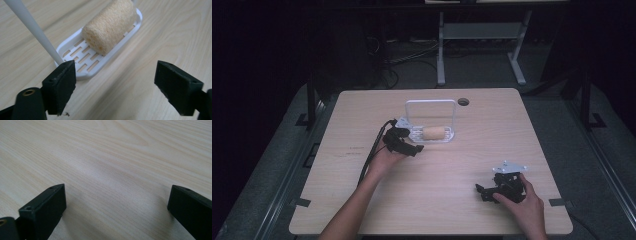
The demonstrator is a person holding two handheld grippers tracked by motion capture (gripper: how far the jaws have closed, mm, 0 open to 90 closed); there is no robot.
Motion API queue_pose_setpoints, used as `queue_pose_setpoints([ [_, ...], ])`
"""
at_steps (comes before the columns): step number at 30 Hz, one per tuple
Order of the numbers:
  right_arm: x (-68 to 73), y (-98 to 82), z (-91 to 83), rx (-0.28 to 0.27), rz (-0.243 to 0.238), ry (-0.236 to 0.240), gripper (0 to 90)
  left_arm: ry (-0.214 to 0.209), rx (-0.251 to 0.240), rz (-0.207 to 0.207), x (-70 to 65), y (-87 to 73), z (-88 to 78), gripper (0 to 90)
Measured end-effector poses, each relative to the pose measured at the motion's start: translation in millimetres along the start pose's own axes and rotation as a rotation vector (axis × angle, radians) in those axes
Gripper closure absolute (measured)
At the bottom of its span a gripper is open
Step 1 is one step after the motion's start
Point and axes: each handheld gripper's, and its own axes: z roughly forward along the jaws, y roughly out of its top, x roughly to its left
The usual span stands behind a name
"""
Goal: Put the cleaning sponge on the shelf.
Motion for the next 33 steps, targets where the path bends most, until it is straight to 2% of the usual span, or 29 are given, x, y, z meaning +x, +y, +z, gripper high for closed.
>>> queue_pose_setpoints([
  [2,0.0,0.0,0.0,0.000,0.000,0.000,1.6,0.020,0.008,0.017,-2.9,-1.6,-1.0,13.2],
  [7,0.1,-0.1,-0.1,0.001,0.001,0.001,1.6,0.015,-0.005,0.031,-5.8,-6.4,-5.7,12.9],
  [16,0.2,-0.1,-0.3,0.001,0.002,0.001,1.6,-0.006,-0.019,0.012,-9.4,-16.1,-19.1,12.9],
  [33,0.2,-0.1,-0.3,0.001,0.002,0.001,1.6,-0.001,-0.049,0.002,-12.0,-37.7,-48.2,13.1],
])
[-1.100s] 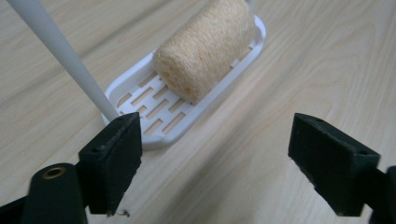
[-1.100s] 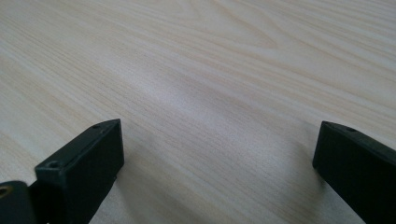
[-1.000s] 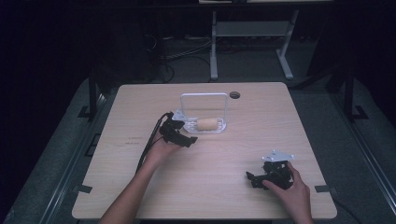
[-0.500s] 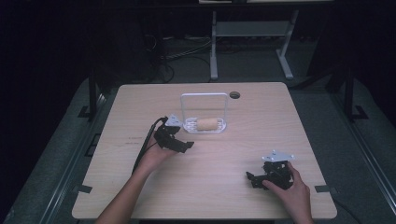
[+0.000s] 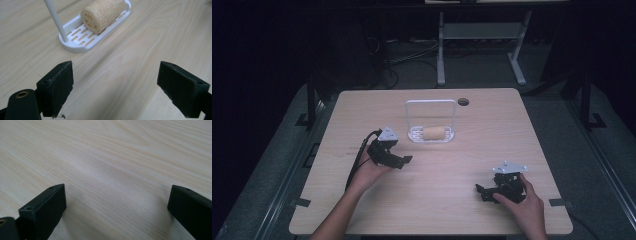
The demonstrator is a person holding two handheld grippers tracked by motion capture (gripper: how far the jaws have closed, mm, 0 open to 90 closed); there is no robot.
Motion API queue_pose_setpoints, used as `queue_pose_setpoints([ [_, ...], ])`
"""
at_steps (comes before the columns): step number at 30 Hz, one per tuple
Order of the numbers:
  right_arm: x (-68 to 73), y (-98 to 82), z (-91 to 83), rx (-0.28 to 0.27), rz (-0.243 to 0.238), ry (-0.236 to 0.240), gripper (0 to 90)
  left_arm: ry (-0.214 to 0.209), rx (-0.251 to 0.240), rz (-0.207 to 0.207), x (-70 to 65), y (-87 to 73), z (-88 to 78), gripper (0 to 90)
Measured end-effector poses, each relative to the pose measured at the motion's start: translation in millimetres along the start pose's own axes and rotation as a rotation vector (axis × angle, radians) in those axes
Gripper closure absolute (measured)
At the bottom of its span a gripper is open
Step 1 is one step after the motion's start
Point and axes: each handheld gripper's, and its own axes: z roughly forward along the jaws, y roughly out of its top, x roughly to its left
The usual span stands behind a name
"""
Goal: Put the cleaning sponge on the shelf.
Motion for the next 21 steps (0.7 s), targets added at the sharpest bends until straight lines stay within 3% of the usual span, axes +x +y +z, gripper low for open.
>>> queue_pose_setpoints([
  [21,0.0,0.0,0.0,0.000,0.000,0.000,1.6,0.028,-0.012,-0.028,0.8,-36.2,-32.0,13.4],
])
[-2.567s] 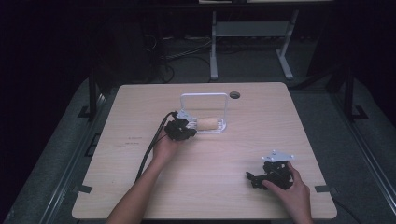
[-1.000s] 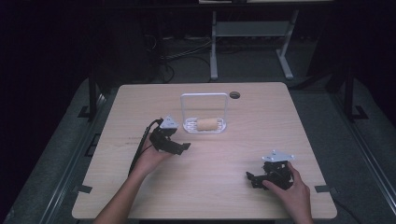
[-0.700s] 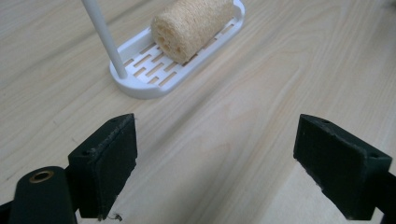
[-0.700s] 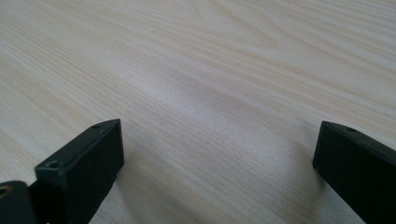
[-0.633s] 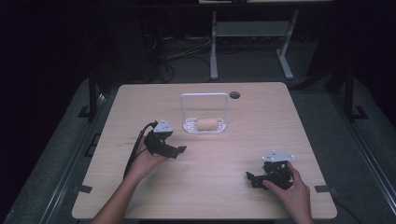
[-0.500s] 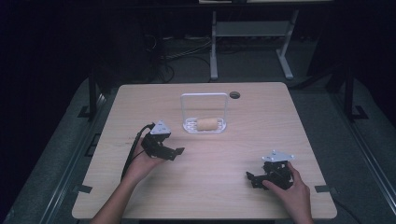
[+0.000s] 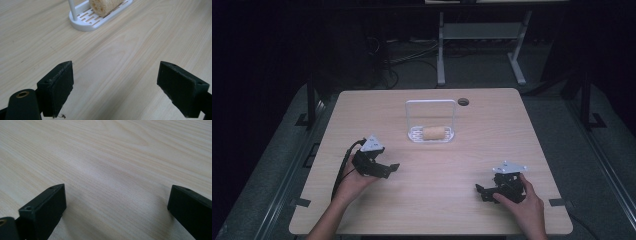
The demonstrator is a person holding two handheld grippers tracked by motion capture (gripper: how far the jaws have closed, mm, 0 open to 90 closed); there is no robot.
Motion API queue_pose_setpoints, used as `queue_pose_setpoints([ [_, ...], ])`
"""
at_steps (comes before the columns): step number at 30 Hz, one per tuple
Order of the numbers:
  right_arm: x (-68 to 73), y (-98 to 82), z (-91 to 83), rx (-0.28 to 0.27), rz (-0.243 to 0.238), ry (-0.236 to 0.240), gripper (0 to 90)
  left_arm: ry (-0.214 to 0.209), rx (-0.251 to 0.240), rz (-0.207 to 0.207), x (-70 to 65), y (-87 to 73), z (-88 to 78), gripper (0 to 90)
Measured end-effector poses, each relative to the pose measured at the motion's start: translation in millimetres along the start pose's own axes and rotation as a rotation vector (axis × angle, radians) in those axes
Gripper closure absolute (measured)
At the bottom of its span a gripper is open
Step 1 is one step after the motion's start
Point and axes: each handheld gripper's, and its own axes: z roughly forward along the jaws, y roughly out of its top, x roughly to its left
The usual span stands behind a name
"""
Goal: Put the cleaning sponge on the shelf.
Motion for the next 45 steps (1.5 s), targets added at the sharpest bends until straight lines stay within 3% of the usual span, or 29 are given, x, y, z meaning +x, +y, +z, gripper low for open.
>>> queue_pose_setpoints([
  [29,0.0,0.0,0.0,0.000,0.000,0.000,1.6,0.059,-0.008,-0.045,-5.8,-53.3,-38.0,13.7],
  [45,0.1,0.0,0.1,-0.001,0.002,0.000,1.6,0.072,0.031,-0.065,-9.3,-85.6,-46.8,13.6],
])
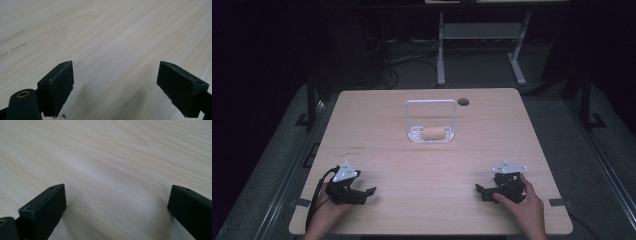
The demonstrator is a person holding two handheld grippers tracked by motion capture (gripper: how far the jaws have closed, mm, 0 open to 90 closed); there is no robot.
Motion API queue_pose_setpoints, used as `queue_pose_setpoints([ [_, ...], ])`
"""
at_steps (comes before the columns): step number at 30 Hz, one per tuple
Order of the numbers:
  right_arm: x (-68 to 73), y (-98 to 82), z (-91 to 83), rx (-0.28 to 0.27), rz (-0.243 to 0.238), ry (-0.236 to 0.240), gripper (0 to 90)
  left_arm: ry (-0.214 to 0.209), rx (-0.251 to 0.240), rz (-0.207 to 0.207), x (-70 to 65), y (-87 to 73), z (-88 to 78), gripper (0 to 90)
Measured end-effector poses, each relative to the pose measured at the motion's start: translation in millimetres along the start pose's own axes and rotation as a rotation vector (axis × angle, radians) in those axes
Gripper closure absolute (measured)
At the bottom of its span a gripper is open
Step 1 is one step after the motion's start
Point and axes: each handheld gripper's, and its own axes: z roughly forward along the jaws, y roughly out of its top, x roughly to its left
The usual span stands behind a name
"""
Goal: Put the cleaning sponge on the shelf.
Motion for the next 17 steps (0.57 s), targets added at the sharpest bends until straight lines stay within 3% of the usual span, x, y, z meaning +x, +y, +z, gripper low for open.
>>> queue_pose_setpoints([
  [6,0.1,0.0,-0.1,0.001,0.002,0.001,1.6,0.004,0.034,0.001,0.7,-9.3,3.6,13.6],
  [17,0.1,0.0,-0.1,0.001,0.001,0.001,1.6,-0.002,0.005,0.006,1.3,-13.8,3.8,12.9],
])
